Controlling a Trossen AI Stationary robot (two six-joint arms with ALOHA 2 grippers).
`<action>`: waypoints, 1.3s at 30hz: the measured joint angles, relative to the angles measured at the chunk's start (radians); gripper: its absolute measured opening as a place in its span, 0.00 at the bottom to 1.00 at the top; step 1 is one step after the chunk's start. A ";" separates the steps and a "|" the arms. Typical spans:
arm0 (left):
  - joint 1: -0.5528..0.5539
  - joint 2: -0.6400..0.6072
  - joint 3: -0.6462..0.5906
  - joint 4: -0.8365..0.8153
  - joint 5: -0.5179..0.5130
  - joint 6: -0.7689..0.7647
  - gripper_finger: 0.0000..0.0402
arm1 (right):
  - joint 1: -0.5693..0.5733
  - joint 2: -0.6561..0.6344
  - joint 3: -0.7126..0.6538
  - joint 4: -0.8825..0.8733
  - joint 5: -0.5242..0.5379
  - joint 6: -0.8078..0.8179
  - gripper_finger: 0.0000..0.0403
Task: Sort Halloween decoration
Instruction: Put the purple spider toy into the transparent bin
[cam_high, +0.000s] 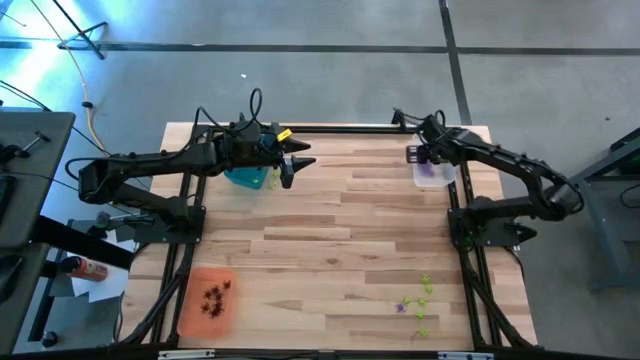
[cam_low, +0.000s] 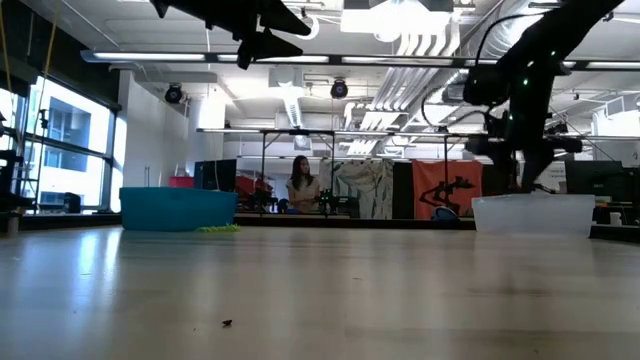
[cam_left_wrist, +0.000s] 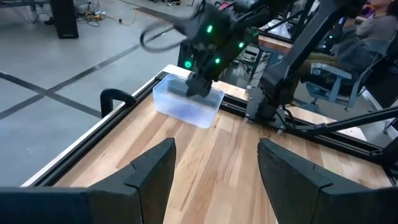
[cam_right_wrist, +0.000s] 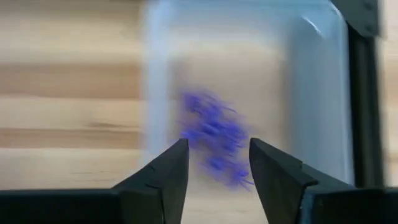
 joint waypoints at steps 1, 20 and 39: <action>0.000 -0.001 0.000 0.000 0.003 -0.001 0.53 | 0.002 -0.028 0.000 0.028 -0.031 -0.017 0.41; 0.000 -0.101 0.000 -0.004 0.040 0.018 0.53 | 0.808 -0.453 0.005 0.639 -0.417 0.174 0.42; 0.000 -0.100 0.000 -0.098 0.034 0.028 0.53 | 1.525 0.225 0.414 -0.108 -0.347 -0.018 0.42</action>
